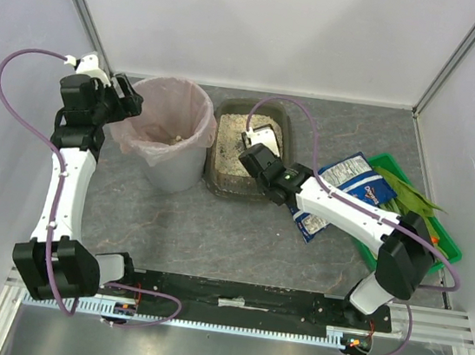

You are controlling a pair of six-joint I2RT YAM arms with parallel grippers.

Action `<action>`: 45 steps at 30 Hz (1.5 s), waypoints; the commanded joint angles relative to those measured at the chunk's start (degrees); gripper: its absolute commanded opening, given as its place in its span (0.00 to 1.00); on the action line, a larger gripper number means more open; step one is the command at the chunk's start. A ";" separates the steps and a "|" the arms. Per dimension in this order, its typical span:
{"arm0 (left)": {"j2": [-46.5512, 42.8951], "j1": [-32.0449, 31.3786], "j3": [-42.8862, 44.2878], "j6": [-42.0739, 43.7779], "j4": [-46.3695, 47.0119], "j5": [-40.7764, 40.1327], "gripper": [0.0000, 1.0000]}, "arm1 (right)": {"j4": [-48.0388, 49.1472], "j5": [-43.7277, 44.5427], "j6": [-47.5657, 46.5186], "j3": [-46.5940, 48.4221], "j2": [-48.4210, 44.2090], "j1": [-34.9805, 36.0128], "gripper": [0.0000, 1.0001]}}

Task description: Clean the litter box

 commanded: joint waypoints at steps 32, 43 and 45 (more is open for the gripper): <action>-8.56 -0.68 -2.27 0.27 -0.70 -3.89 0.90 | 5.52 -9.78 -3.89 -0.65 -6.04 -1.24 0.00; -9.09 -1.64 -2.35 0.27 -0.44 -3.45 0.89 | 2.08 -19.15 -0.97 -1.17 -5.34 -6.15 0.00; -9.18 -1.82 -2.44 0.27 -0.35 -3.36 0.89 | 9.03 -24.18 0.41 -4.34 -6.92 -6.60 0.00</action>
